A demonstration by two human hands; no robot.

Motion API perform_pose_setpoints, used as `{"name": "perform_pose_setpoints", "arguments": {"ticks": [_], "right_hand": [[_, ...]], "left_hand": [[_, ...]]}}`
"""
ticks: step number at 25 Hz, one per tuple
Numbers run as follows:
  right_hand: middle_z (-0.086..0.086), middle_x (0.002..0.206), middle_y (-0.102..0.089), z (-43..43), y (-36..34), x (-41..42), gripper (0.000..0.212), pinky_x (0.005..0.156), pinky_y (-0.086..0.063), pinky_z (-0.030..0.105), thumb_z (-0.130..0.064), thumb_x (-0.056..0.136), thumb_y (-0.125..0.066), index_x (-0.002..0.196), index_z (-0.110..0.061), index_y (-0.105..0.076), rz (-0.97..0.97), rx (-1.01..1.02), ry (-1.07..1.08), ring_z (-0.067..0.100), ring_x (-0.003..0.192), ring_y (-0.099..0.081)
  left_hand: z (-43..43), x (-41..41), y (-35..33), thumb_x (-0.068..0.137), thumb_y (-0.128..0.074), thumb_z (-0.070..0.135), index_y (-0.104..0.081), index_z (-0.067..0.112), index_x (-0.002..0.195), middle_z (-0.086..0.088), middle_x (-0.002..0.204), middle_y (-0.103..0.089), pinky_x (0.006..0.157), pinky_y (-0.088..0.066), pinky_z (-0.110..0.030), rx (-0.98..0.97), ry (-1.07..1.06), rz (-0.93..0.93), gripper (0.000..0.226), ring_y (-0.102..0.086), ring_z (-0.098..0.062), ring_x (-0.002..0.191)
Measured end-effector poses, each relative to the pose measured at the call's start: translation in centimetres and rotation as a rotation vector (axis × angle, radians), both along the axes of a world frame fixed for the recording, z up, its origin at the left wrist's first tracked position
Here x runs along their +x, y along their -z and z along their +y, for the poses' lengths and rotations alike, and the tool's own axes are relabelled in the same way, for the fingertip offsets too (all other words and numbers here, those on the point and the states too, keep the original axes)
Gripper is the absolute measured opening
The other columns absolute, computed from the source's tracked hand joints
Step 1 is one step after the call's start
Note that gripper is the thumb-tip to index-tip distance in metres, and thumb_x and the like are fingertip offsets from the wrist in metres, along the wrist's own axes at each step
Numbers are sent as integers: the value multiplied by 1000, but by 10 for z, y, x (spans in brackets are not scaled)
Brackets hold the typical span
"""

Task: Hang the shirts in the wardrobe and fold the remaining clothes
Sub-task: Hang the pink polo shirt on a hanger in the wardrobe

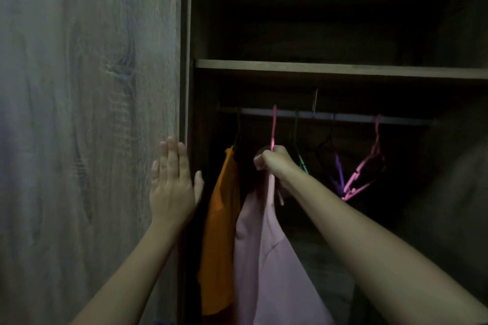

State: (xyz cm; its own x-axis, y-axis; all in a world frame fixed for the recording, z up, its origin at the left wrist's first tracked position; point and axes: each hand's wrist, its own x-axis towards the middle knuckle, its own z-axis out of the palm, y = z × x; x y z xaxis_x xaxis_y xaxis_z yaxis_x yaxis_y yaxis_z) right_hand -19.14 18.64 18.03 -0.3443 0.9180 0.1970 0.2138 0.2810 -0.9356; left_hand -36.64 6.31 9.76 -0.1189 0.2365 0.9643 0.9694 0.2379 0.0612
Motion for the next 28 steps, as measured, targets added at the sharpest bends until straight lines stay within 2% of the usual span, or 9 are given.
{"name": "perform_pose_setpoints", "arguments": {"ticks": [2, 4, 6, 10, 15, 17, 21, 24, 28], "right_hand": [[14, 99, -62, 19, -14, -9, 41, 69, -49, 32, -8, 76, -56, 116, -2, -55, -32, 35, -3, 24, 91, -60], [16, 109, -60, 33, -25, -17, 42, 86, -51, 41, -11, 79, -54, 120, -3, -52, -45, 52, 17, 28, 102, -58], [18, 115, -58, 48, -30, -25, 45, 93, -49, 44, -15, 80, -52, 124, -4, -50, -60, 37, 49, 32, 108, -57], [19, 106, -63, 73, -19, -35, 29, 90, -49, 42, -22, 84, -50, 105, -6, -61, -168, 31, 6, 35, 103, -60], [16, 98, -61, 86, 0, -39, 21, 86, -50, 41, -20, 85, -52, 100, -8, -61, -251, 128, -25, 35, 100, -60], [15, 103, -62, 85, -5, -36, 28, 85, -51, 38, -22, 81, -59, 103, -5, -62, -337, 138, -30, 31, 98, -61], [18, 125, -53, 59, -21, -21, 49, 98, -46, 41, -33, 83, -61, 123, -5, -52, -501, 285, 116, 34, 117, -50], [17, 135, -42, 9, -22, -9, 50, 102, -37, 38, -24, 89, -56, 133, -7, -42, -262, 553, 243, 32, 128, -39], [8, 103, -55, -74, 24, -27, 24, 89, -42, 28, -15, 89, -53, 111, -7, -58, 136, 792, 199, 16, 97, -50]], "left_hand": [[4, -3, 2, 90, -37, 37, 8, 9, 148, -4, 156, 19, 118, 0, -35, 53, -37, 37, 78, 9, -21, 145], [5, -6, 3, 91, -38, 37, 8, 8, 148, -6, 157, 17, 117, -3, -39, 70, -66, 70, 79, 7, -21, 145], [7, -10, 4, 90, -38, 38, 7, 7, 148, -8, 157, 15, 117, -5, -39, 74, -95, 91, 79, 6, -22, 146], [9, -14, 3, 90, -38, 38, 5, 6, 148, -9, 157, 14, 117, -5, -39, 71, -114, 112, 79, 4, -24, 146], [9, -11, 4, 90, -38, 39, 7, 7, 148, -8, 157, 16, 117, -5, -39, 56, -117, 109, 80, 6, -23, 146], [6, -9, 4, 90, -37, 39, 9, 8, 147, -6, 156, 19, 117, -3, -38, 34, -114, 97, 80, 9, -21, 145], [-1, -7, -1, 91, -34, 43, 11, 11, 148, -2, 155, 23, 117, 2, -35, -63, -85, 26, 79, 13, -18, 145], [-28, -5, -2, 92, -28, 46, 11, 14, 146, 1, 154, 18, 116, 8, -26, -208, 103, -90, 74, 18, -8, 142], [-92, -12, 23, 91, -24, 47, 13, 13, 143, 3, 152, 12, 115, 2, -27, -272, 228, -293, 72, 13, -4, 141]]}}
